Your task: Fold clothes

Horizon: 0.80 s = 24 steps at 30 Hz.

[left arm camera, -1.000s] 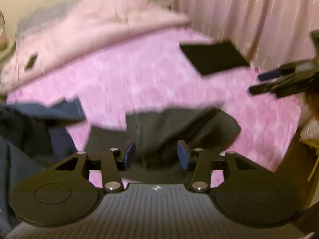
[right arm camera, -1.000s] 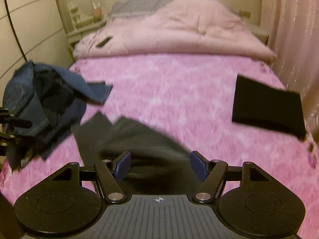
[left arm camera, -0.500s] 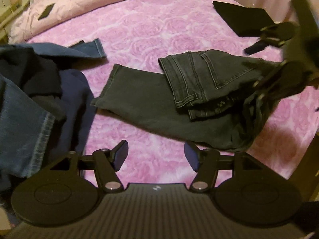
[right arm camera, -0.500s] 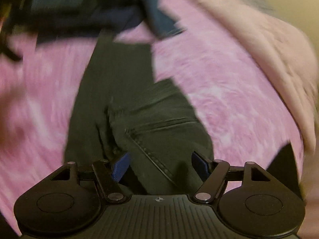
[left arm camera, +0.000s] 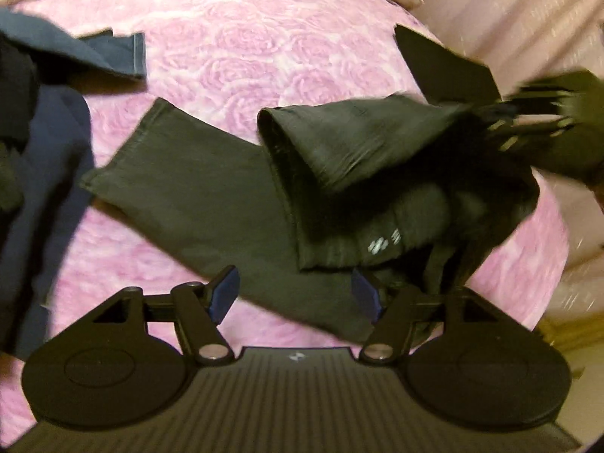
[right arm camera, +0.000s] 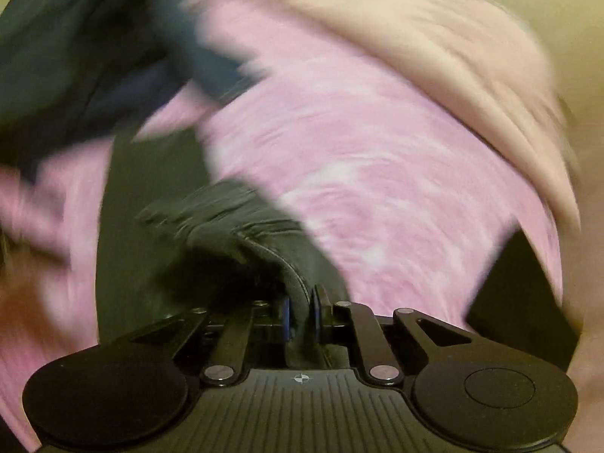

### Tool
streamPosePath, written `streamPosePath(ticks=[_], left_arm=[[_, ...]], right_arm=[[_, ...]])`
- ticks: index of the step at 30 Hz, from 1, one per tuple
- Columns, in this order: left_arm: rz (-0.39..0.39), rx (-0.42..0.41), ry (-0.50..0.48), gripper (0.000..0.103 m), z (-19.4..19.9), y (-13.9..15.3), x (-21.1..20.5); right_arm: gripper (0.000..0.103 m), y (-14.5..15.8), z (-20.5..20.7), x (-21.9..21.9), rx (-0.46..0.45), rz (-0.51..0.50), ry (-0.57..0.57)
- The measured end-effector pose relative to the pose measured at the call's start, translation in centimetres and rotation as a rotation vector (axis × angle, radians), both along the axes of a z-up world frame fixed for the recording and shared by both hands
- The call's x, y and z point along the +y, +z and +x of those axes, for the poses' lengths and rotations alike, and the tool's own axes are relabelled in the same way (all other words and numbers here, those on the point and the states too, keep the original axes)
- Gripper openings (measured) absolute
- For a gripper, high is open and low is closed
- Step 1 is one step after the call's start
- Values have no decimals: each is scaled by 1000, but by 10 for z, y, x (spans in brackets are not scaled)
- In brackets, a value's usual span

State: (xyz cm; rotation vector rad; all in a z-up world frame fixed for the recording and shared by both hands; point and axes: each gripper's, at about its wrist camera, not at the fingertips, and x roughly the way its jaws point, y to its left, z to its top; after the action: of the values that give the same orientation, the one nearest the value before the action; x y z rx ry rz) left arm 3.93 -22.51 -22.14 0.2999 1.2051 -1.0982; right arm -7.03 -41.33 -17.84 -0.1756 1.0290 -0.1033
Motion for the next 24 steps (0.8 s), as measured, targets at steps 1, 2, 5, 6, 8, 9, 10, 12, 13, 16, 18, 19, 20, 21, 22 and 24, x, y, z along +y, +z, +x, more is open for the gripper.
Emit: streamPosePath(ticks=[1, 2, 5, 6, 8, 9, 10, 12, 13, 16, 18, 19, 20, 21, 22, 24], left_arm=[[-4, 16, 18, 63, 0, -1, -6], [-9, 32, 35, 64, -1, -1, -13], [-15, 79, 93, 68, -5, -6, -31], [-5, 89, 108, 68, -9, -10, -39], [16, 95, 128, 68, -16, -20, -49], [30, 99, 143, 68, -21, -27, -55], [38, 112, 165, 68, -25, -33, -59], [46, 148, 218, 68, -33, -46, -66], [39, 171, 246, 68, -36, -52, -71], [-5, 234, 334, 68, -41, -67, -91], [-52, 274, 385, 68, -42, -76, -109], [-68, 294, 395, 68, -40, -80, -121], [-82, 312, 403, 68, -38, -83, -133], [-93, 328, 403, 67, -36, -86, -146], [-103, 344, 394, 67, -33, -88, -160], [-114, 375, 363, 67, -25, -92, -187]], right_arm=[[9, 13, -7, -18, -40, 45, -84], [9, 26, -15, -36, -79, 87, -164], [8, 53, -46, -86, -170, 158, -342], [7, 55, -57, -103, -190, 186, -395], [7, 58, -76, -133, -205, 228, -471], [7, 54, -85, -147, -205, 244, -494], [7, 53, -90, -159, -204, 256, -508], [6, 51, -105, -180, -205, 281, -523], [6, 50, -114, -190, -205, 293, -524], [6, 41, -132, -218, -192, 323, -526], [5, 33, -143, -234, -183, 338, -529], [5, 30, -151, -242, -179, 347, -531], [5, 27, -158, -249, -176, 355, -534], [4, 22, -165, -253, -173, 361, -539], [4, 16, -172, -257, -170, 370, -550], [4, 6, -188, -261, -169, 388, -581]])
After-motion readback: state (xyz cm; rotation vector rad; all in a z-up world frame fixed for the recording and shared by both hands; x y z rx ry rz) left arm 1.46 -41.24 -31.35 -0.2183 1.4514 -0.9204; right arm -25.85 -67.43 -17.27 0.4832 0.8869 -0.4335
